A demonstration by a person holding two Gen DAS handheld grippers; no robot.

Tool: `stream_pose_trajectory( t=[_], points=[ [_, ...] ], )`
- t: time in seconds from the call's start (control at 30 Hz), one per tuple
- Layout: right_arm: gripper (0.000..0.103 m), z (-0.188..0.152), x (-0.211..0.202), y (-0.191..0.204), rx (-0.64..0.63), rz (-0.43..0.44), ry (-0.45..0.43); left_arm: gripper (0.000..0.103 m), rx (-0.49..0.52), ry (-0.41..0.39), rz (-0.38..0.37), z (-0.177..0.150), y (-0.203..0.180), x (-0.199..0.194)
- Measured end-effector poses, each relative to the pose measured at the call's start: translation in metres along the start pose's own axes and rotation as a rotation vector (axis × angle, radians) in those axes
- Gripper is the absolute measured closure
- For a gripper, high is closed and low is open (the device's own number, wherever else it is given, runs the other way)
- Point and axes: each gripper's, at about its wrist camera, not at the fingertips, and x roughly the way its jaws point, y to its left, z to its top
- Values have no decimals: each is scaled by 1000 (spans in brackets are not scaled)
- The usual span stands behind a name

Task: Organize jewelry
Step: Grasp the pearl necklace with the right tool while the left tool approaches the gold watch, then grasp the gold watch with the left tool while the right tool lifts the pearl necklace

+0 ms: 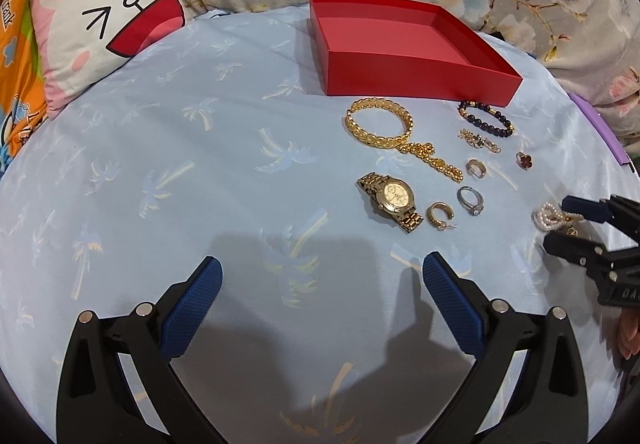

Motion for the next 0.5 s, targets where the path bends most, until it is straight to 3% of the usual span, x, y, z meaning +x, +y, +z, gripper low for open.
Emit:
stream_pose_trajectory(
  t=[0.07, 0.23, 0.37, 0.5],
  points=[
    [41, -6, -4, 4, -8, -7, -3, 5, -4, 3, -5, 0, 0, 1],
    [73, -8, -6, 9, 13, -25, -11, 5, -5, 5, -15, 1, -1, 2],
    [86, -4, -3, 8, 41, -48, -24, 5, 0, -3, -20, 4, -4, 1],
    [89, -6, -6, 2, 104, -25, -25, 5, 32, -14, -26, 14, -15, -1]
  ],
)
